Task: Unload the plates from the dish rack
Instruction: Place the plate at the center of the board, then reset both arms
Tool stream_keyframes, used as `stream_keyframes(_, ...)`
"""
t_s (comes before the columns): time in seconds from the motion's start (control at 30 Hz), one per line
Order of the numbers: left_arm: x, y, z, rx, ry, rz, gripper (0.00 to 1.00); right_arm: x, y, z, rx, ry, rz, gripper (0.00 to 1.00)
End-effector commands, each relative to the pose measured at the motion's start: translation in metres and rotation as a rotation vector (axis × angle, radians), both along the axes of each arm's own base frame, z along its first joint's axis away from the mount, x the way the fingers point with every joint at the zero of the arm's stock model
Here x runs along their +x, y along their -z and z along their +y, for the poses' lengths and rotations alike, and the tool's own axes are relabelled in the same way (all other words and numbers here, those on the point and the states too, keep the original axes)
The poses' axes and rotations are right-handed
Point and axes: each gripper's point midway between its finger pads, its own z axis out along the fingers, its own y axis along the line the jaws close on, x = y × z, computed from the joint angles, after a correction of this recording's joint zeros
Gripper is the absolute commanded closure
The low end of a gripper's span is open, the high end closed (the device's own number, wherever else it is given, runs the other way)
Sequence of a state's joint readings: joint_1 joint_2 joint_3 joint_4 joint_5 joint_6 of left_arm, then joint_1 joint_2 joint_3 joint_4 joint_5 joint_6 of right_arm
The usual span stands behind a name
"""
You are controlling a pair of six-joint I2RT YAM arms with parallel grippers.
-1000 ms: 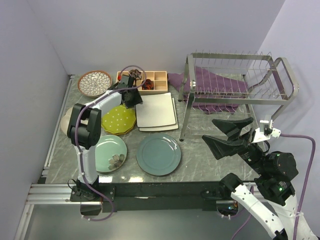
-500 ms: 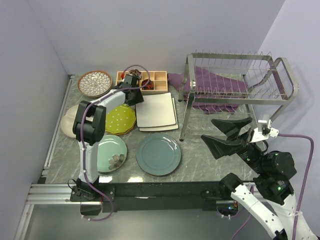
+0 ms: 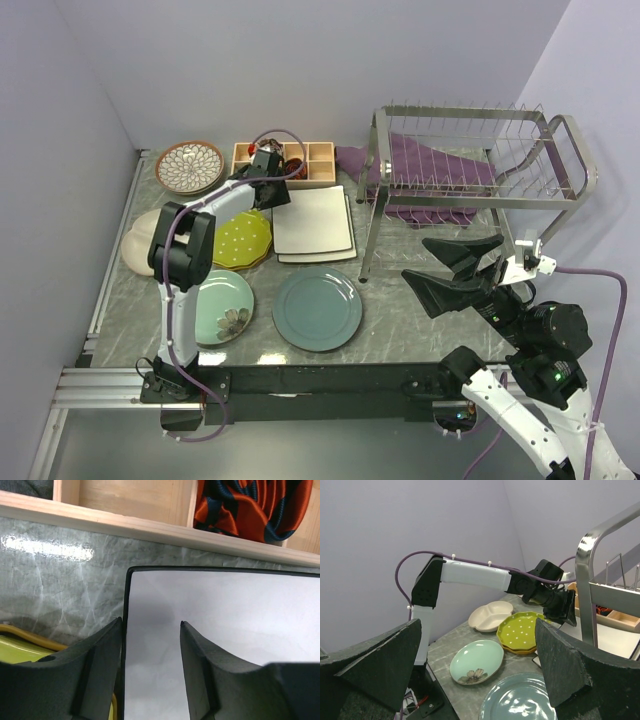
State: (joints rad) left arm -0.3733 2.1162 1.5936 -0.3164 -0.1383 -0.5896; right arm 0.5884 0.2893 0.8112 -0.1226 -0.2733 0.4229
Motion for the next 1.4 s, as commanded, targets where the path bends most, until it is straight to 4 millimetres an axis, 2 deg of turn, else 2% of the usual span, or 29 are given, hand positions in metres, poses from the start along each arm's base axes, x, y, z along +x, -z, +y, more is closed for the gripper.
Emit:
stream_keyframes(0.0,0.013,-0.019,-0.022,-0.013,0.046,-0.084,0.45,0.001,-0.007,-0.003,0.012,0.019,-0.039,0.00)
stream_keyframes(0.3,0.003,-0.019,-0.029,-0.016,0.069,-0.068,0.42,0.000,-0.006,-0.002,0.010,0.015,-0.039,0.00)
stream_keyframes(0.47,-0.002,-0.025,-0.020,0.014,0.037,-0.060,0.39,0.001,-0.007,-0.002,0.012,0.016,-0.039,0.00)
stream_keyframes(0.57,-0.007,-0.032,-0.013,0.028,0.007,-0.058,0.34,0.001,-0.007,-0.002,0.014,0.015,-0.037,0.00)
stream_keyframes(0.77,-0.016,-0.060,-0.012,-0.016,-0.002,-0.096,0.12,0.011,-0.004,-0.003,0.014,0.050,0.007,0.00)
stream_keyframes(0.8,-0.018,-0.072,-0.012,-0.029,-0.002,-0.116,0.03,0.014,-0.002,-0.005,0.014,0.066,0.020,0.00)
stream_keyframes(0.83,-0.020,-0.077,-0.011,-0.033,-0.004,-0.120,0.01,0.016,-0.001,-0.005,0.011,0.073,0.031,0.00)
stream_keyframes(0.97,-0.031,-0.115,-0.006,-0.076,-0.021,-0.179,0.01,0.022,-0.001,-0.010,0.016,0.114,0.062,0.00)
stream_keyframes(1.03,-0.044,-0.143,-0.004,-0.114,-0.012,-0.227,0.01,0.030,0.004,-0.015,0.023,0.160,0.116,0.00)
stream_keyframes(1.07,-0.052,-0.175,-0.003,-0.153,0.000,-0.294,0.00,0.032,0.000,-0.018,0.035,0.175,0.131,0.00)
stream_keyframes(1.1,-0.065,-0.176,-0.007,-0.179,0.039,-0.291,0.01,0.037,0.002,-0.019,0.032,0.194,0.156,0.00)
stream_keyframes(1.17,-0.087,-0.201,-0.015,-0.232,0.117,-0.352,0.01,0.040,0.002,-0.022,0.029,0.219,0.183,0.00)
stream_keyframes(1.2,-0.108,-0.224,-0.018,-0.279,0.163,-0.428,0.01,0.043,0.003,-0.020,0.021,0.218,0.199,0.00)
stream_keyframes(1.27,-0.139,-0.245,-0.030,-0.352,0.270,-0.486,0.01,0.044,0.003,-0.019,0.026,0.216,0.209,0.00)
stream_keyframes(1.3,-0.163,-0.259,-0.031,-0.396,0.316,-0.540,0.01,0.046,0.005,-0.017,0.017,0.214,0.214,0.00)
stream_keyframes(1.33,-0.178,-0.266,-0.034,-0.438,0.353,-0.555,0.01,0.046,0.006,-0.016,0.016,0.214,0.215,0.00)
stream_keyframes(1.37,-0.200,-0.286,-0.031,-0.483,0.389,-0.615,0.01,0.049,0.006,-0.017,0.013,0.224,0.220,0.00)
